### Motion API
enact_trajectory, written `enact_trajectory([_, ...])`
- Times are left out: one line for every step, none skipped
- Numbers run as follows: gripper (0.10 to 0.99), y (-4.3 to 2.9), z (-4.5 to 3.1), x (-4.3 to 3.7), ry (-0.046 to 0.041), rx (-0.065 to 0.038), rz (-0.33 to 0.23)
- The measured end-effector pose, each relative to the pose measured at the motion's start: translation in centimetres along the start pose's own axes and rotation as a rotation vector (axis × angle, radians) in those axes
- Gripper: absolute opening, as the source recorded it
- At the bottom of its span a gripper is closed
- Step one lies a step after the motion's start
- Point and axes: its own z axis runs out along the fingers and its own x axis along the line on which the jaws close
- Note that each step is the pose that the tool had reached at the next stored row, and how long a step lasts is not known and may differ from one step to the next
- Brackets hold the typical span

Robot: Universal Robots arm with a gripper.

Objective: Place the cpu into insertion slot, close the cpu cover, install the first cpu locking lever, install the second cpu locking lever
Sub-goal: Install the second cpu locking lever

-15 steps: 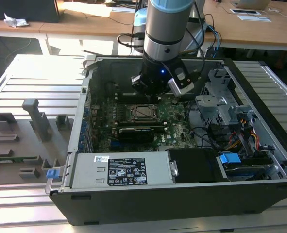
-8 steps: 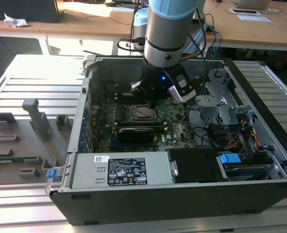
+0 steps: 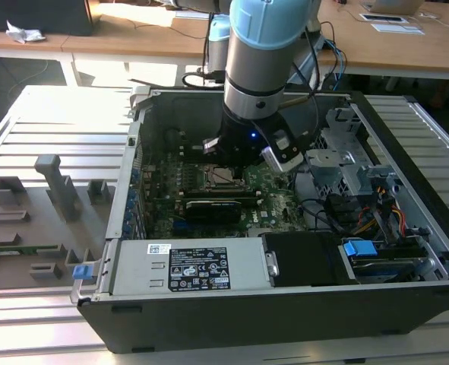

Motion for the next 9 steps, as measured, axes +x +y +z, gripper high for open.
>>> enact_trajectory([0.106,-0.03,0.18,0.09,0.0,0.0,0.0])
enact_trajectory([0.106,-0.08,0.43,0.23,0.0,0.0,0.0])
enact_trajectory([0.106,-0.11,0.62,0.33,0.0,0.0,0.0])
enact_trajectory([0.106,-0.14,0.79,0.42,0.0,0.0,0.0])
enact_trajectory([0.106,-0.16,0.93,0.51,0.0,0.0,0.0])
enact_trajectory([0.106,-0.19,1.14,0.64,0.0001,0.0,0.0])
enact_trajectory([0.106,-0.22,1.34,0.78,0.0001,0.0,0.0])
enact_trajectory([0.106,-0.24,1.48,0.88,0.0,0.0,0.0])
enact_trajectory([0.106,-0.27,1.65,0.99,0.0,0.0,0.0])
